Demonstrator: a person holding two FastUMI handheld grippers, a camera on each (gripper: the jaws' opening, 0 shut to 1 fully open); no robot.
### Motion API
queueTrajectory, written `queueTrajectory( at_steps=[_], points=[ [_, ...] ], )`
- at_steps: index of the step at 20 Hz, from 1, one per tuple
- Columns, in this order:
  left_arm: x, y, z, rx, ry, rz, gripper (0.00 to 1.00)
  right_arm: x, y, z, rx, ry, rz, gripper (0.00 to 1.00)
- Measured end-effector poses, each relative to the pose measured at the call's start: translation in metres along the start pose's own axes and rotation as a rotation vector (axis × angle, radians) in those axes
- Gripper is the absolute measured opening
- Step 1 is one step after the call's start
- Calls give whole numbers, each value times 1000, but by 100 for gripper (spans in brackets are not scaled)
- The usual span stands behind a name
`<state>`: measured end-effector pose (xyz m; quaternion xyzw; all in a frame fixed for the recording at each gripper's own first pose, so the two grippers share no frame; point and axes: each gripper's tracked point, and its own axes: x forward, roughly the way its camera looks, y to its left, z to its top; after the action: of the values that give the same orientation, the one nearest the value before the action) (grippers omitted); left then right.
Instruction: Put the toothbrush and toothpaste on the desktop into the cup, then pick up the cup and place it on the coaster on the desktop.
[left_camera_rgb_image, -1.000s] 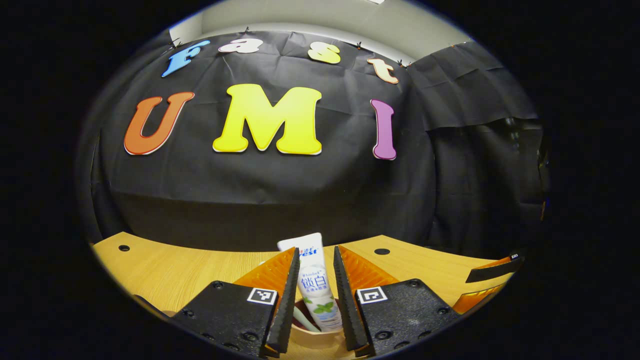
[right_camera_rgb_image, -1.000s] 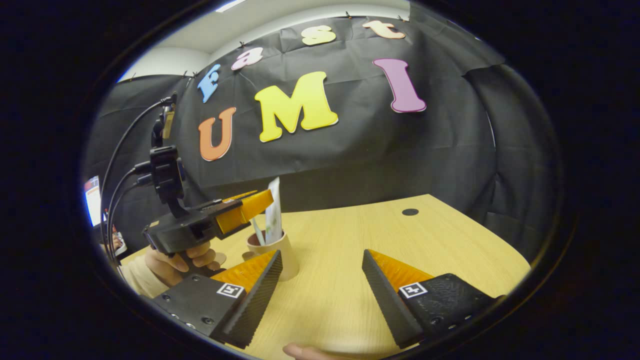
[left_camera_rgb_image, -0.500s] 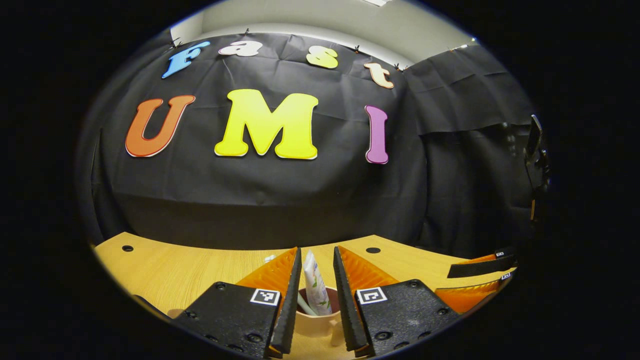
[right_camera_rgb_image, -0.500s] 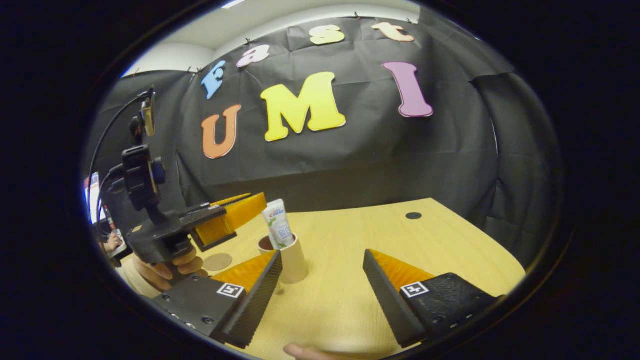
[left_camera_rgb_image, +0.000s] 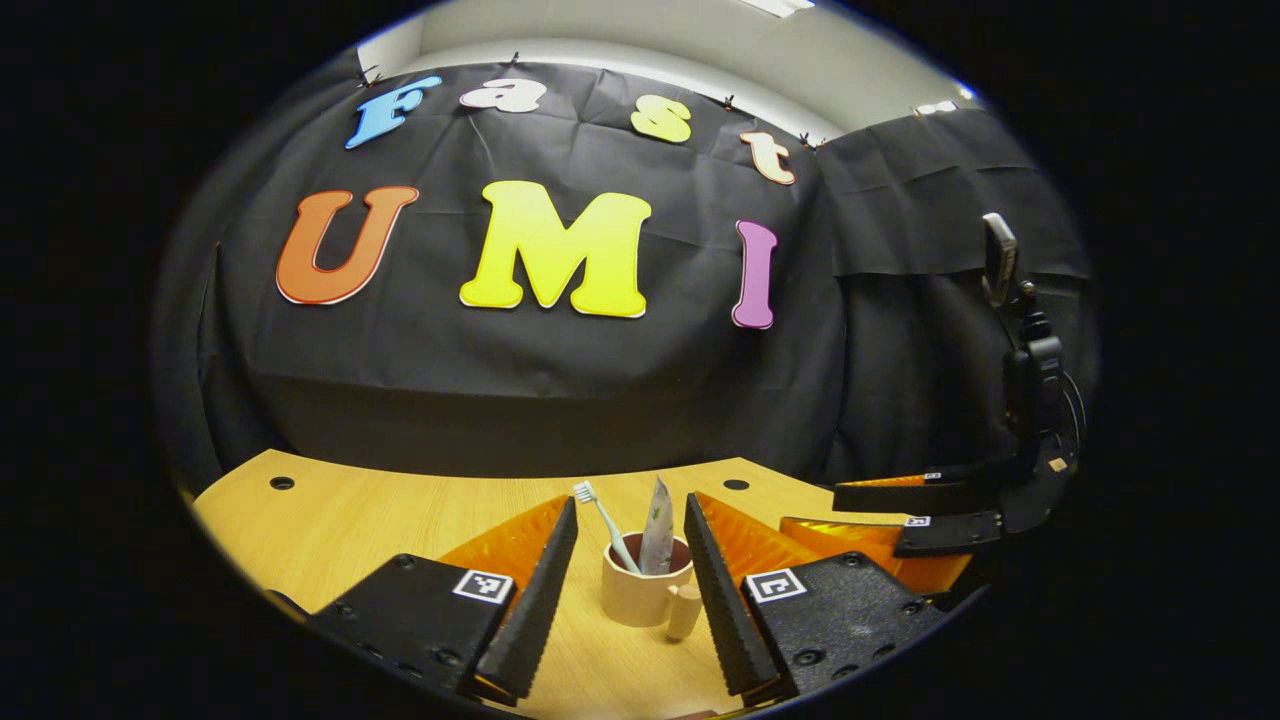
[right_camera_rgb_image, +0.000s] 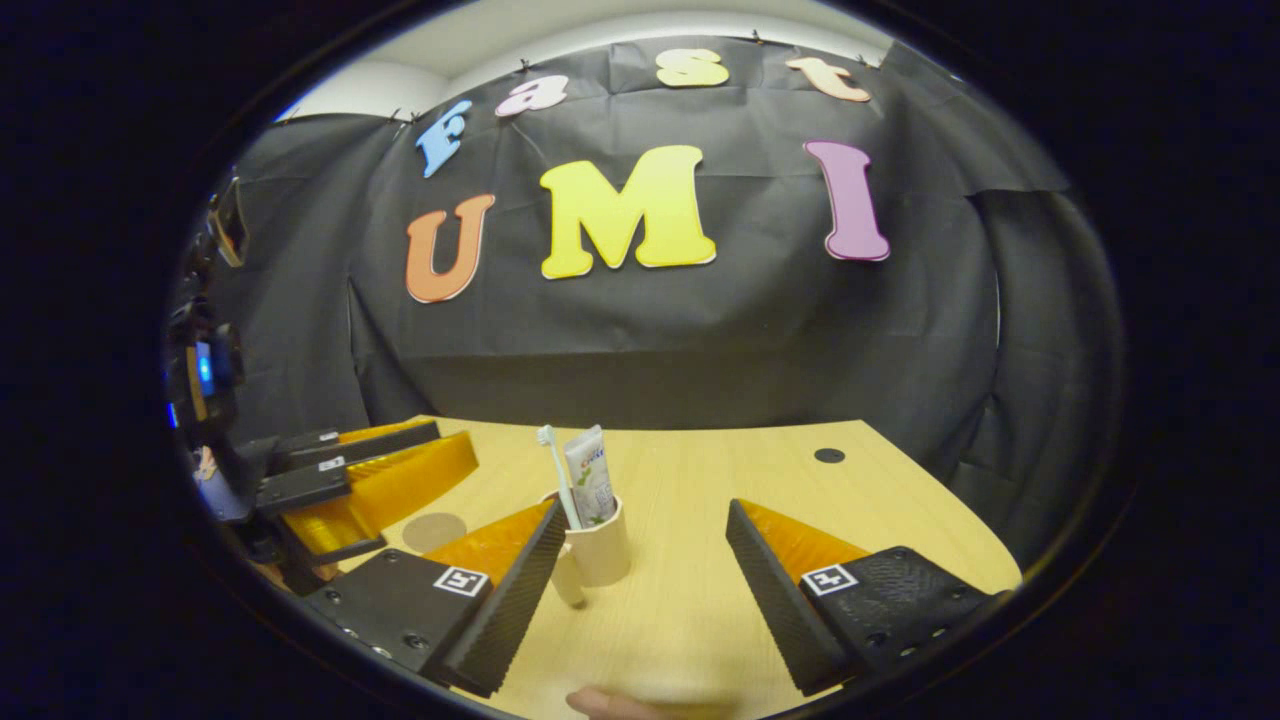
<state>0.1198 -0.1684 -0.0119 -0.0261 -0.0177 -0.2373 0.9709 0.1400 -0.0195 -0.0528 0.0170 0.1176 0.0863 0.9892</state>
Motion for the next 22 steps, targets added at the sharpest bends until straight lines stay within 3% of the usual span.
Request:
queueTrajectory(
  at_steps=[1, 7, 8, 13, 18, 22],
  points=[
    [-7, 7, 0, -1, 6, 19, 76, 4, 6, -2, -2, 26, 15, 97],
    [-48, 46, -1, 3, 1, 118, 84, 28, 31, -25, -23, 189, 56, 97],
    [-54, 50, -1, 14, -4, 126, 96, 32, 34, -31, -17, 224, 64, 97],
    [-79, 61, -12, 10, 4, 138, 98, 51, 43, -60, 7, 393, 63, 100],
    [-94, 63, -24, 1, 16, 147, 98, 69, 51, -87, 5, 551, 48, 96],
    [-106, 61, -27, 56, 14, 159, 98, 85, 59, -99, 75, 694, 34, 96]
  ],
)
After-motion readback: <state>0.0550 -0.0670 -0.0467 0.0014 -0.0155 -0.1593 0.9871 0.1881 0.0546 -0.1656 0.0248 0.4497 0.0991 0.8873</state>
